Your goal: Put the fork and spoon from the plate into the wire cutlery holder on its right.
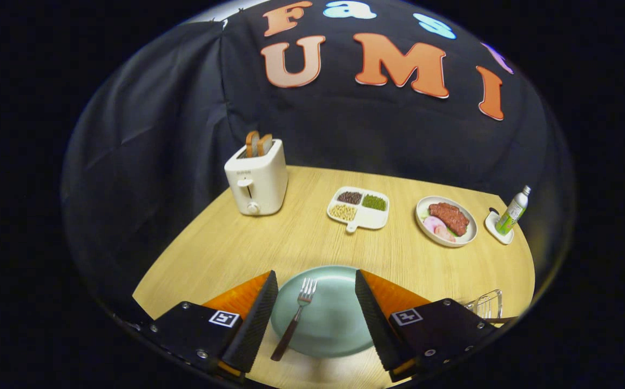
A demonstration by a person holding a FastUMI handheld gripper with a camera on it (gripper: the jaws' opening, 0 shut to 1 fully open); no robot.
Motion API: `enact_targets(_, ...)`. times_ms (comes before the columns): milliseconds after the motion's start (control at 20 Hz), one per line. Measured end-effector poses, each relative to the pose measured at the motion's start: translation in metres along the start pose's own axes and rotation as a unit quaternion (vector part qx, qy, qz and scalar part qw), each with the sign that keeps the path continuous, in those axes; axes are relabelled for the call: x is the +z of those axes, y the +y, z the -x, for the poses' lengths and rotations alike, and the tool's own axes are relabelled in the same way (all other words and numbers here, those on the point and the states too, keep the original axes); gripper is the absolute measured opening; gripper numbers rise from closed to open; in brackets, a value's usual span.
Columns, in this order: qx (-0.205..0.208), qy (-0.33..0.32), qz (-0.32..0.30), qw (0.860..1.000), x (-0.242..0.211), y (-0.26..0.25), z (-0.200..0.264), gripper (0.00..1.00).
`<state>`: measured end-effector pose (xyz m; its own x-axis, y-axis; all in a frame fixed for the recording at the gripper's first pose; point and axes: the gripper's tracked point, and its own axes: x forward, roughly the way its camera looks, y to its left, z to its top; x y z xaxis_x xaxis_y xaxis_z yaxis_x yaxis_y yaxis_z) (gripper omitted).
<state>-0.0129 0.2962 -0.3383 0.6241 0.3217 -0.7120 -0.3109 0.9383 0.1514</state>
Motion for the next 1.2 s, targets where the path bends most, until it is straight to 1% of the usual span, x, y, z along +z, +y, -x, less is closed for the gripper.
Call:
enact_targets(250,0.007,0.108,-0.001,0.994,-0.058,0.006,-0.029,0.87)
enact_targets(350,0.011,0.14,-0.001,0.99,-0.075,0.009,-0.038,0.87)
enact_targets(500,0.006,0.182,0.0,0.983,-0.094,0.008,-0.043,0.86)
enact_targets(600,0.008,0.207,-0.003,0.978,-0.104,0.01,-0.045,0.82)
enact_targets(700,0.01,0.234,-0.009,0.972,-0.112,0.014,-0.046,0.7)
enact_targets(800,-0.007,0.277,-0.019,0.961,-0.127,0.007,-0.044,0.61)
enact_targets(850,-0.014,0.282,-0.028,0.959,-0.124,0.005,-0.042,0.53)
enact_targets(900,-0.014,0.283,-0.035,0.958,-0.124,0.003,-0.048,0.47)
enact_targets(950,-0.014,0.292,-0.038,0.955,-0.127,0.0,-0.049,0.35)
enact_targets(1000,-0.011,0.298,-0.038,0.954,-0.126,-0.001,-0.049,0.28)
enact_targets(1050,-0.009,0.303,-0.034,0.952,-0.127,-0.004,-0.048,0.17)
enact_targets(1150,0.002,0.315,-0.046,0.948,-0.129,-0.002,-0.045,0.09)
enact_targets(1200,0.011,0.315,-0.055,0.948,-0.126,0.0,-0.043,0.07)
